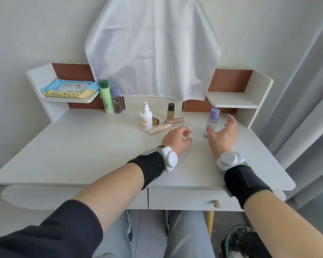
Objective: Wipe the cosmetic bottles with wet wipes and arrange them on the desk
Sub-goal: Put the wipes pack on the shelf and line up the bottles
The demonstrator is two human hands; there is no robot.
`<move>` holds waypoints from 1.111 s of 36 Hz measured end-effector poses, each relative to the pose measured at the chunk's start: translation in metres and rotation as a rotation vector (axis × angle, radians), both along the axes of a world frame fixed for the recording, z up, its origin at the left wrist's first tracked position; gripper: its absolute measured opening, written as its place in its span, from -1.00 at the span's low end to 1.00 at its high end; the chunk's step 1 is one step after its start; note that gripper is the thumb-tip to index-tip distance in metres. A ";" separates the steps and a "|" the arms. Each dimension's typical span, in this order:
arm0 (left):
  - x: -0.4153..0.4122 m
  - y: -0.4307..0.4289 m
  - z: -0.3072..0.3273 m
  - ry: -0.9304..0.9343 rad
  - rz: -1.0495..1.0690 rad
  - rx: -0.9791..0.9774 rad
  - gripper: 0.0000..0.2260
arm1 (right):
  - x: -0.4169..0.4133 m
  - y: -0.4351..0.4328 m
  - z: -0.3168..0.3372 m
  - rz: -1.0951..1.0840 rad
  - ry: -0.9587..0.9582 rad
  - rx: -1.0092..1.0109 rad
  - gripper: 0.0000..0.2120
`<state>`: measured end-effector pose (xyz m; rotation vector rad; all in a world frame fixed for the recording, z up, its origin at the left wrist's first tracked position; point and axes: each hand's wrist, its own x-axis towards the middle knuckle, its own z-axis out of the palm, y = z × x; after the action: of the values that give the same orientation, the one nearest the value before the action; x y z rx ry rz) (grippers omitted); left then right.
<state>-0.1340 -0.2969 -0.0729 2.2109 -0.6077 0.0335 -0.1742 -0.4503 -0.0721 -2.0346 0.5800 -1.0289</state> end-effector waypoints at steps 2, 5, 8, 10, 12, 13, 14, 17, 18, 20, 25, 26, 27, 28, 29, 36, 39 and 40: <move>0.001 -0.006 0.000 0.023 0.010 0.007 -0.78 | 0.001 -0.001 0.000 0.058 0.081 0.066 -0.34; 0.003 -0.009 0.003 0.049 0.033 0.012 -0.76 | 0.003 0.001 0.002 0.105 0.174 0.106 -0.42; 0.006 -0.010 0.006 0.076 0.017 0.030 -0.74 | 0.003 -0.001 0.002 0.120 0.229 0.106 -0.54; 0.008 -0.009 0.009 0.091 -0.006 0.041 -0.72 | 0.003 -0.002 0.003 0.121 0.230 0.092 -0.58; 0.008 -0.005 0.009 0.103 -0.024 0.038 -0.70 | 0.001 0.002 0.003 0.132 0.213 0.087 -0.60; 0.008 -0.003 0.009 0.109 -0.034 0.030 -0.68 | 0.000 0.005 0.004 0.142 0.200 0.085 -0.60; 0.008 -0.002 0.009 0.116 -0.043 0.024 -0.67 | -0.001 0.007 0.003 0.155 0.183 0.086 -0.60; 0.007 0.005 0.011 0.128 -0.069 -0.012 -0.60 | -0.002 0.025 0.005 0.218 0.124 0.075 -0.60; 0.006 0.009 0.012 0.125 -0.072 -0.022 -0.57 | -0.002 0.033 0.006 0.245 0.106 0.079 -0.60; 0.006 0.021 0.015 0.095 -0.070 -0.055 -0.55 | 0.001 0.051 0.008 0.308 0.072 0.092 -0.61; 0.011 0.063 0.020 0.030 -0.002 -0.141 -0.67 | 0.008 0.086 0.014 0.468 0.042 0.097 -0.66; 0.014 0.073 0.019 0.032 0.023 -0.141 -0.71 | 0.010 0.094 0.015 0.495 0.042 0.094 -0.68; 0.016 0.084 0.019 0.041 0.044 -0.142 -0.73 | 0.012 0.101 0.016 0.518 0.043 0.091 -0.70; 0.019 0.094 0.019 0.053 0.068 -0.153 -0.75 | 0.015 0.111 0.018 0.542 0.049 0.082 -0.72; 0.021 0.108 0.017 0.063 0.088 -0.165 -0.77 | 0.018 0.123 0.017 0.568 0.057 0.071 -0.73; 0.032 0.166 0.009 0.033 0.165 -0.118 -0.73 | 0.038 0.176 0.011 0.680 0.102 -0.009 -0.74; 0.042 0.189 0.006 0.038 0.204 -0.104 -0.74 | 0.052 0.201 0.005 0.693 0.132 -0.002 -0.71; 0.042 0.189 0.006 0.038 0.206 -0.107 -0.74 | 0.053 0.202 0.005 0.683 0.133 0.011 -0.71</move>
<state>-0.0917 -0.1081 -0.0667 2.1564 -0.3470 0.1283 -0.1216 -0.2479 -0.0667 -2.0705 -0.0630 -0.4812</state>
